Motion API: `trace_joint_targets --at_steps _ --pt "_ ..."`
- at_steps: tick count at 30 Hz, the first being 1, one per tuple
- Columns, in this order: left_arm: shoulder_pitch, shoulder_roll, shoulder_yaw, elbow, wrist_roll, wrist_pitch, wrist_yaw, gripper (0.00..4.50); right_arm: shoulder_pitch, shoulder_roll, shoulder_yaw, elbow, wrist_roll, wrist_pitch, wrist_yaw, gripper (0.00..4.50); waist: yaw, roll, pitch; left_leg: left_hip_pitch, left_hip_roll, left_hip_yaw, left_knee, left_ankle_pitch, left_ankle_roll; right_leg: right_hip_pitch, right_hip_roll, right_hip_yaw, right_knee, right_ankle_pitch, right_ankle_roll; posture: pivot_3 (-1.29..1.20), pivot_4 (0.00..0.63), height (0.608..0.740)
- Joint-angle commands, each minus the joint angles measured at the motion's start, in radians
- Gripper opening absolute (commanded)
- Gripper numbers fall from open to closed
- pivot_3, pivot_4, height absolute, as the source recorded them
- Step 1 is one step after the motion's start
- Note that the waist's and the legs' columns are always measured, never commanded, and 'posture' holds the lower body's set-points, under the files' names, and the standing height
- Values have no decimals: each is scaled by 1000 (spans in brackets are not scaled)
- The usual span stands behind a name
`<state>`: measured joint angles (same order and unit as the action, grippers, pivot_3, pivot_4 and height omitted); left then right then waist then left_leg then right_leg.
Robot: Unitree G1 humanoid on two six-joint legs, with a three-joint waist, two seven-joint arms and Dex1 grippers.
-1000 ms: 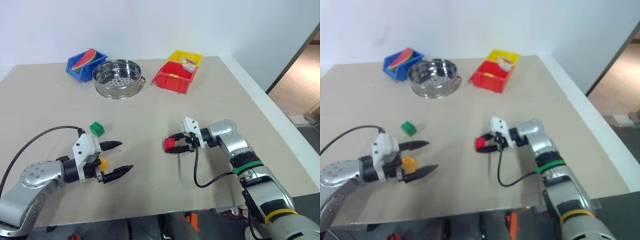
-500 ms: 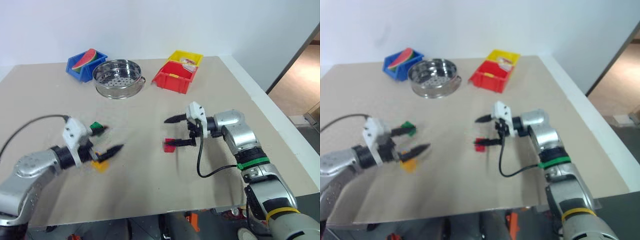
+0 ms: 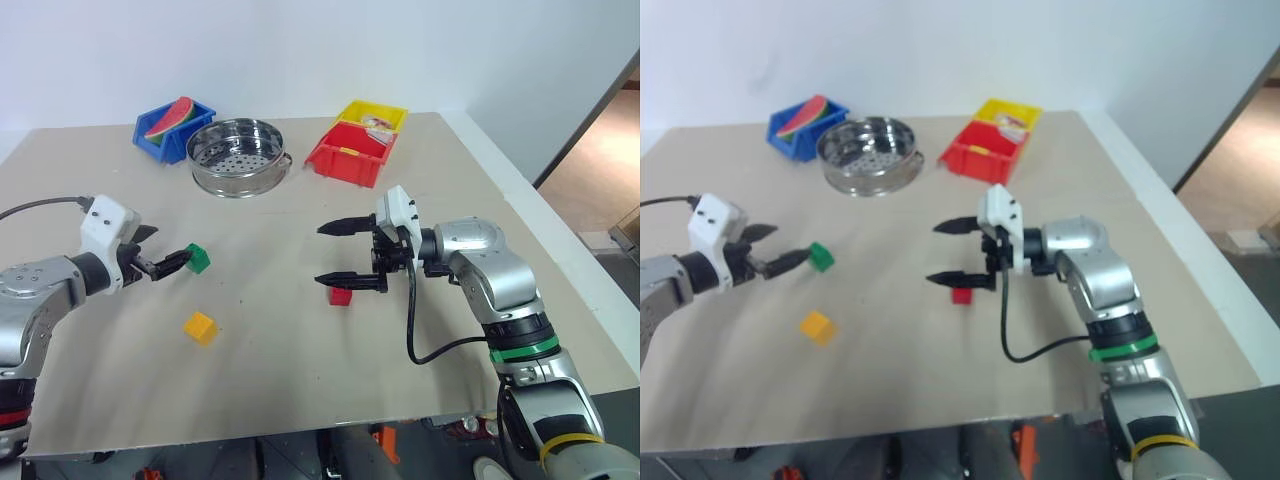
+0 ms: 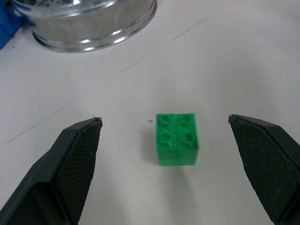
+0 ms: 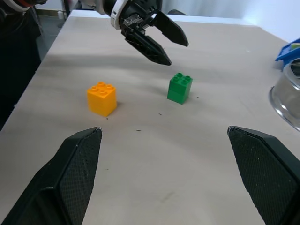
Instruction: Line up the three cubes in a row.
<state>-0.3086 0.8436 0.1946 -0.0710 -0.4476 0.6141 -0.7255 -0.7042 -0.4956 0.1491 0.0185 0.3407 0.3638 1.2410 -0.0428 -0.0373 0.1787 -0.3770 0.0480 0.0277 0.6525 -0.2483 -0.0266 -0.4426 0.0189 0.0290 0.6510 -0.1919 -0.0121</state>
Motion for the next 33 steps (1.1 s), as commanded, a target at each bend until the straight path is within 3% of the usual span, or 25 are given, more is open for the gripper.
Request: trace_joint_targets --at_steps 1,21,26,30,31,33 --pt "-37 -3 -25 34 18 -19 -35 4500 2 -15 -20 -51 11 -5 -21 4455 0 0 0 0 0 0 0 0 0 0 0 0 0 0 0 0 150 740" --pt "-165 -86 -143 234 132 -39 -82 4500 33 -71 -30 -86 14 -8 -78 4455 0 0 0 -2 0 0 0 0 0 0 0 0 -1 0 0 0 150 740" --pt "-185 -99 -146 260 149 -27 -67 3034 35 -75 -29 -85 15 -13 -77 4500 -1 0 0 -2 0 -1 0 0 0 0 0 0 0 0 0 0 150 740" --pt "-189 -99 -150 270 164 -33 -67 1608 35 -77 -27 -82 12 -22 -74 4500 -1 0 0 -2 0 -1 0 0 0 0 0 0 -1 0 0 0 150 740" --pt "-188 -97 -150 270 168 -38 -70 1360 35 -78 -26 -81 12 -23 -73 4500 -1 0 0 -2 0 -1 0 0 0 0 0 0 -1 0 0 0 150 740" --pt "-187 -95 -150 269 173 -32 -71 1337 33 -78 -25 -79 12 -24 -72 4500 -1 0 0 -2 0 -1 0 0 0 0 0 0 -1 0 0 0 150 740"
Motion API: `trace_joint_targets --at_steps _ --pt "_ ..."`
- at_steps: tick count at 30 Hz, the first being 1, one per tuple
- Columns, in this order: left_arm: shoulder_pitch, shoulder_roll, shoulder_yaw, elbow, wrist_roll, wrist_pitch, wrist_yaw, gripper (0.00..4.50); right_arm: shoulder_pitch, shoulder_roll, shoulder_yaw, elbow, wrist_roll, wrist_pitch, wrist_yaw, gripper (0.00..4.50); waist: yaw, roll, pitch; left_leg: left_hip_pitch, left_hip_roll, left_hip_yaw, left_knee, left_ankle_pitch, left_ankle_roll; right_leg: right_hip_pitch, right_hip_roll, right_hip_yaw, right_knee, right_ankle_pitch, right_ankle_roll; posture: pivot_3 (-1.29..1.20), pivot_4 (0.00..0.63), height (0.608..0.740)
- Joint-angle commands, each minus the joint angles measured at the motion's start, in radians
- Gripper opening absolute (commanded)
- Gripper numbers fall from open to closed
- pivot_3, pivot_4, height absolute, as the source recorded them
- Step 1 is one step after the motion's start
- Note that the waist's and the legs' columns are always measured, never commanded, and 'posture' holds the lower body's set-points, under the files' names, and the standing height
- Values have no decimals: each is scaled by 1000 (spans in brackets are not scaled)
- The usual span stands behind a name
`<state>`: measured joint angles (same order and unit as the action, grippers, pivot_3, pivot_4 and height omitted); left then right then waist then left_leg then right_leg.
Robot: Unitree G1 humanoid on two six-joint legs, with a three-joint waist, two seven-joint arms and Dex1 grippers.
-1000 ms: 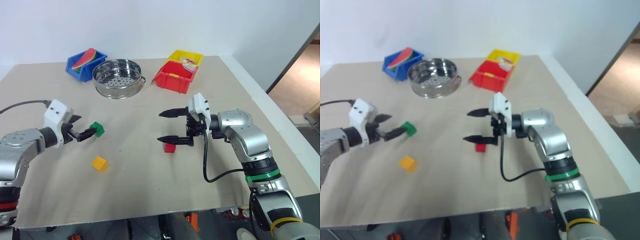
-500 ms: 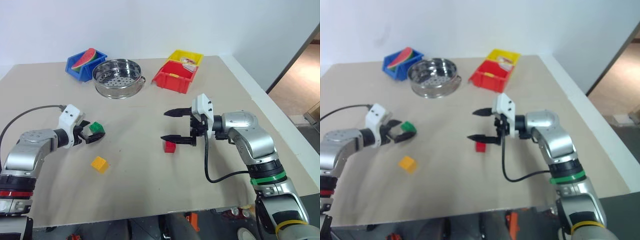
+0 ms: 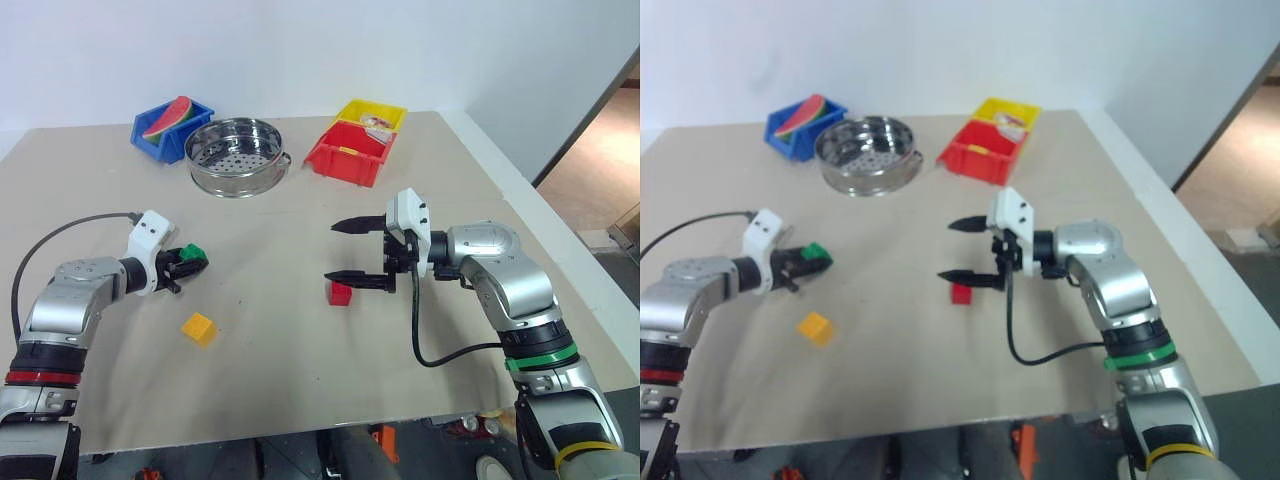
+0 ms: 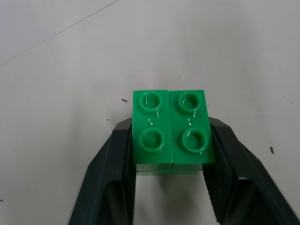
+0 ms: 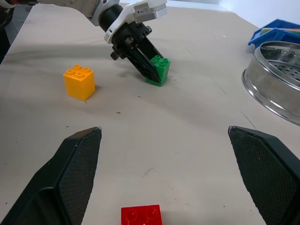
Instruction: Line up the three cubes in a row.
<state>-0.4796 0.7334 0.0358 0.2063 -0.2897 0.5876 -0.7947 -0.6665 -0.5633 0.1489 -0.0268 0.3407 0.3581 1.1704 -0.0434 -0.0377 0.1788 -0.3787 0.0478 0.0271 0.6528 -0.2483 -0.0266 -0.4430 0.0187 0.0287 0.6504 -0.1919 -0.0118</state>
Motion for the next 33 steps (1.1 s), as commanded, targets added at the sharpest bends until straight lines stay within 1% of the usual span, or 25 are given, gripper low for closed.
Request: trace_joint_targets --at_steps 1,10,16,20,24,27,30,33 --pt "-14 16 10 -9 19 -5 -1 1337 -5 -11 -25 -32 11 -20 -1 4500 0 0 0 0 0 0 0 0 0 0 0 0 0 0 0 0 150 740" --pt "-17 31 23 -53 18 -32 -26 1337 -11 -13 -22 -24 11 -32 7 4500 0 0 0 0 0 0 0 0 0 0 0 0 0 0 0 0 150 740" --pt "-38 64 49 -111 -22 -172 -156 1337 -22 -12 -34 -32 47 -4 18 4500 0 0 0 -1 0 0 0 0 0 0 0 0 0 0 0 0 150 740" --pt "-61 71 27 -178 -52 -199 -244 1337 -19 -25 -35 -40 57 3 26 4500 1 0 0 -1 0 0 1 0 0 0 0 0 0 0 0 0 150 740" --pt "-90 58 -49 -256 -67 -177 -331 1337 3 -54 -51 -74 76 27 27 4500 1 0 0 -1 -1 0 1 0 0 0 -1 0 0 0 0 0 150 740" --pt "-112 39 -112 -277 -56 -168 -374 1337 17 -75 -65 -92 85 36 17 4500 1 0 0 -2 -1 0 1 0 0 0 -1 0 0 0 1 0 150 740" --pt "-133 0 -188 -290 -35 -155 -393 1337 39 -92 -84 -113 87 41 4 4500 1 0 0 -2 -1 0 1 0 0 0 -1 0 0 0 1 0 150 740" --pt "-151 -26 -237 -284 -10 -142 -392 1337 56 -102 -93 -132 91 48 -11 4500 0 0 0 -2 -1 0 2 0 0 0 0 0 0 0 1 0 150 740"
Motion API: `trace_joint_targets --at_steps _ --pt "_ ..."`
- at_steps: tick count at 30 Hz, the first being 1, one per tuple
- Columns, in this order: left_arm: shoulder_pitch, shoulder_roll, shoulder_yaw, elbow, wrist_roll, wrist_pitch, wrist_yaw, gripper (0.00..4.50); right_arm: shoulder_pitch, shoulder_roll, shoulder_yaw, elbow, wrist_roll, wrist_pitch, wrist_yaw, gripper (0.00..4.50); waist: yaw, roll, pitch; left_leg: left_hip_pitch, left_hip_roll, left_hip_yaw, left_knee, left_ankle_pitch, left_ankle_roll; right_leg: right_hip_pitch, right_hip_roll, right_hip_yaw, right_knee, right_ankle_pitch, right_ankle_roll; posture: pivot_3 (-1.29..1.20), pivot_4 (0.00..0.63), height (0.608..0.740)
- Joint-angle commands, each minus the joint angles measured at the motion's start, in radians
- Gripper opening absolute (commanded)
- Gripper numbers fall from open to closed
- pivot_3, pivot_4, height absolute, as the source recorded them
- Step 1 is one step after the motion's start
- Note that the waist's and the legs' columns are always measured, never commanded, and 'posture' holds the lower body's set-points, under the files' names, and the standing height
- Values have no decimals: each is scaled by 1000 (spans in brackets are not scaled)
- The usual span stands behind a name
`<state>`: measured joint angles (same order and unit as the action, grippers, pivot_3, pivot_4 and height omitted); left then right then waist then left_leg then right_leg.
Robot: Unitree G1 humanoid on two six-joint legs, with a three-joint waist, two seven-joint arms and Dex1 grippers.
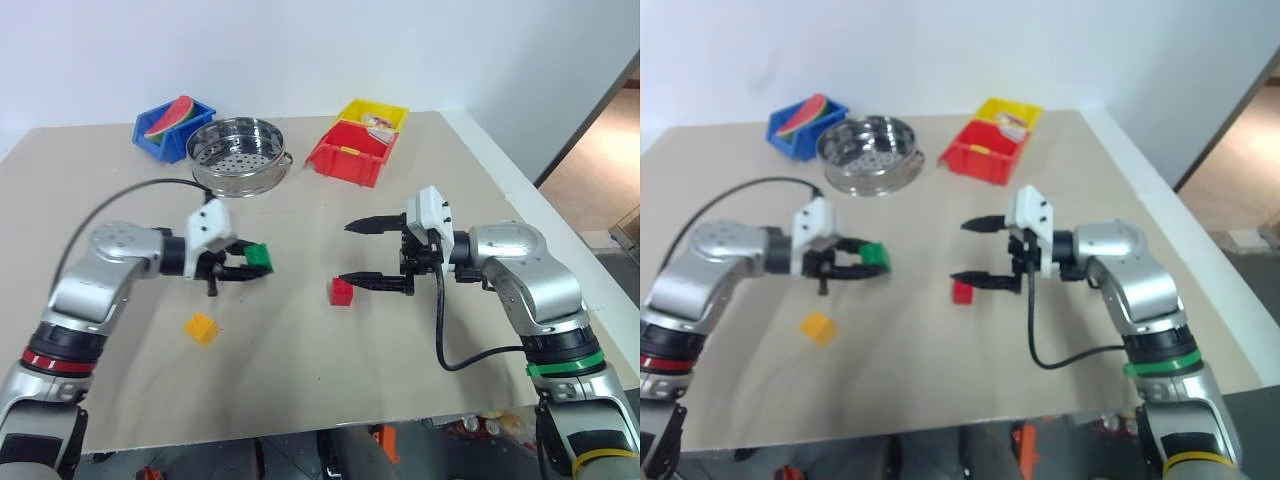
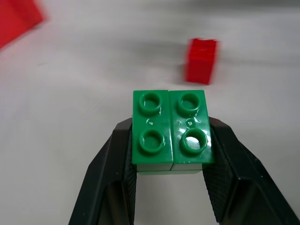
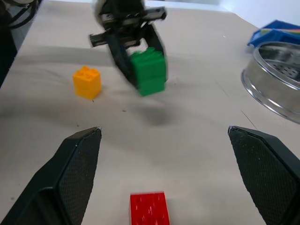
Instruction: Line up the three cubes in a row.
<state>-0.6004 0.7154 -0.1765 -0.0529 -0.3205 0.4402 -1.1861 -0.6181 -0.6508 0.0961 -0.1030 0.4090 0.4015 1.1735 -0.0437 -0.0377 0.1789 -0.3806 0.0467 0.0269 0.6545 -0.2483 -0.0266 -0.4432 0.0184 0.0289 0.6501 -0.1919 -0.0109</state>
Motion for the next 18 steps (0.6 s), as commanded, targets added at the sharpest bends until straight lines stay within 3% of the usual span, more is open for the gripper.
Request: trace_joint_targets --at_steps 1,18 --pt "-35 -18 -39 -26 26 16 4 1337 16 -18 -44 -65 22 6 -18 4500 0 0 0 0 0 0 0 0 0 0 0 0 0 0 0 0 150 740" --pt "-68 -133 -151 51 123 -9 13 1337 96 -56 -79 -146 47 45 -80 4500 1 0 0 -1 0 -1 1 0 0 0 1 0 0 0 0 0 150 740"
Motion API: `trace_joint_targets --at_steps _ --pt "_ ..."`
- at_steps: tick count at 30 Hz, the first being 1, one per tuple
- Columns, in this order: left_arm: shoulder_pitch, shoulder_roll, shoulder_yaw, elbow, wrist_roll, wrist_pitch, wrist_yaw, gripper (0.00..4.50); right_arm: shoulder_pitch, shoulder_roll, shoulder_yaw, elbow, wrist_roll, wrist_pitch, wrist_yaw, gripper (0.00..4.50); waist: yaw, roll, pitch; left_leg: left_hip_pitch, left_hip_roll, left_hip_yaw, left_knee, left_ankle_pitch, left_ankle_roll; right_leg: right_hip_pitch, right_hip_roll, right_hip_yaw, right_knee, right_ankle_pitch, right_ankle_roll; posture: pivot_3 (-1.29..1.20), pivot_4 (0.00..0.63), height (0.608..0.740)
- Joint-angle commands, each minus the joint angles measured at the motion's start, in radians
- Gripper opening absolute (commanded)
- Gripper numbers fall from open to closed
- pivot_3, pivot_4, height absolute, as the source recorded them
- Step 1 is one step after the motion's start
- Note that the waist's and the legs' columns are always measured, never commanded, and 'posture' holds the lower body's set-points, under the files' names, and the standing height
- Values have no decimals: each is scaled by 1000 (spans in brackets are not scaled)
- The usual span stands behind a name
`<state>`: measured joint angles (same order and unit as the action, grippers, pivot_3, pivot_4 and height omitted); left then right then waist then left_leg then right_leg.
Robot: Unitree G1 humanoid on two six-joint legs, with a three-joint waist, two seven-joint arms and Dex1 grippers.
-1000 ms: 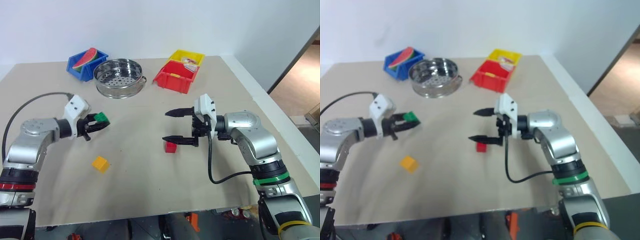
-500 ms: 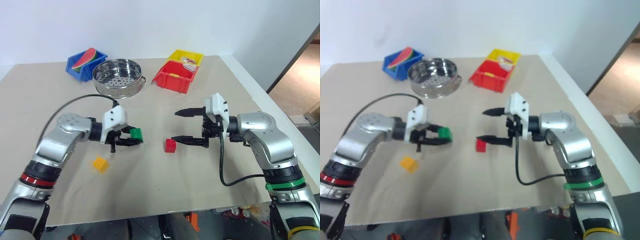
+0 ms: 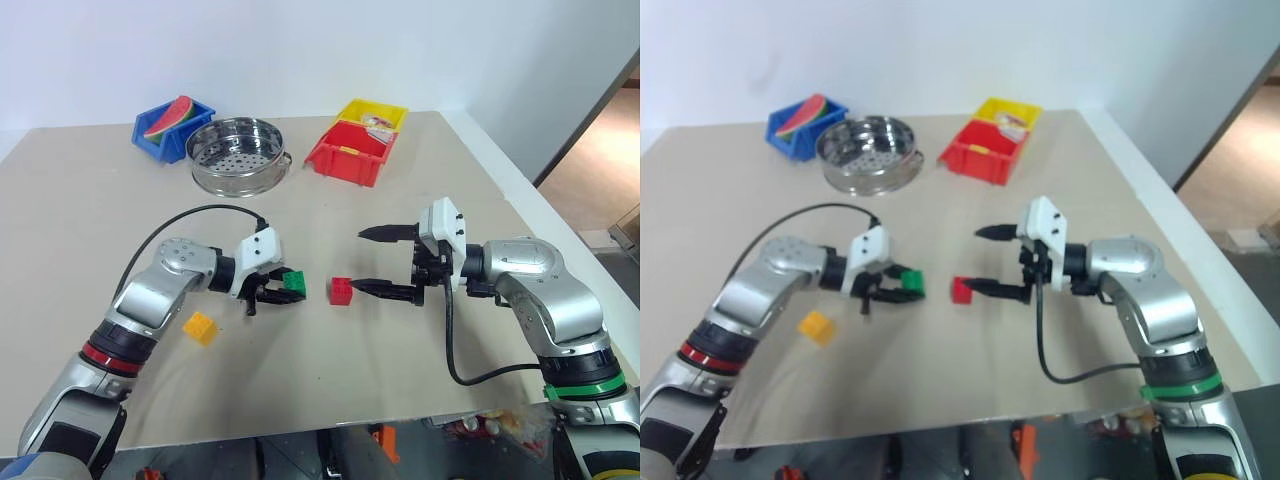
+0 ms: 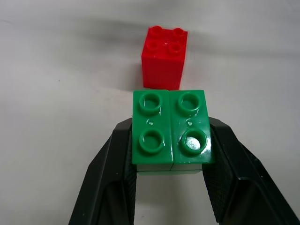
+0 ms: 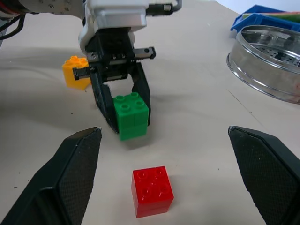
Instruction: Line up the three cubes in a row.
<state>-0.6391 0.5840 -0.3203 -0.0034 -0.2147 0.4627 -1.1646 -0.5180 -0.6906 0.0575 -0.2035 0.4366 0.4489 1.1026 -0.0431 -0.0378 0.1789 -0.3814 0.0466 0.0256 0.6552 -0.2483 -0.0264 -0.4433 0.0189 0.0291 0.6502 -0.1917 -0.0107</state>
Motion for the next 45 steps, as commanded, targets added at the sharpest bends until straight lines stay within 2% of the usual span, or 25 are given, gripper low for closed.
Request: trace_joint_targets --at_steps 1,14,31,32,36,38,45 --pt "-31 -5 -12 5 22 -32 -10 1337 -4 -16 -40 -46 20 -1 -11 4500 0 0 0 0 0 0 0 0 0 0 0 0 0 0 0 0 150 740" --pt "-30 35 -13 17 48 -29 -49 1337 6 -24 -28 -36 23 -9 -9 4500 0 0 0 0 0 0 0 0 0 0 0 0 0 0 0 0 150 740" --pt "-24 24 -40 22 73 -37 -60 1337 16 -28 -23 -30 14 -26 1 4500 0 0 0 0 0 0 0 0 0 0 0 0 0 0 0 0 150 740" --pt "-27 24 -39 21 73 -36 -62 2345 15 -28 -22 -28 14 -27 2 4500 0 0 0 0 0 0 0 0 0 0 0 0 0 0 0 0 150 740" --pt "-33 26 -28 13 74 -28 -67 3544 12 -24 -19 -23 10 -29 4 4500 0 0 0 0 0 0 0 0 0 0 0 0 0 0 0 0 150 740" --pt "-34 28 -20 4 74 -23 -63 4313 9 -21 -16 -20 9 -31 5 4500 0 0 0 0 0 0 0 0 0 0 0 0 0 0 0 0 150 740" --pt "-21 51 17 -58 53 16 -49 4413 1 -14 -6 -9 4 -39 9 4500 0 0 0 0 0 0 0 0 0 0 0 0 0 0 0 0 150 740"
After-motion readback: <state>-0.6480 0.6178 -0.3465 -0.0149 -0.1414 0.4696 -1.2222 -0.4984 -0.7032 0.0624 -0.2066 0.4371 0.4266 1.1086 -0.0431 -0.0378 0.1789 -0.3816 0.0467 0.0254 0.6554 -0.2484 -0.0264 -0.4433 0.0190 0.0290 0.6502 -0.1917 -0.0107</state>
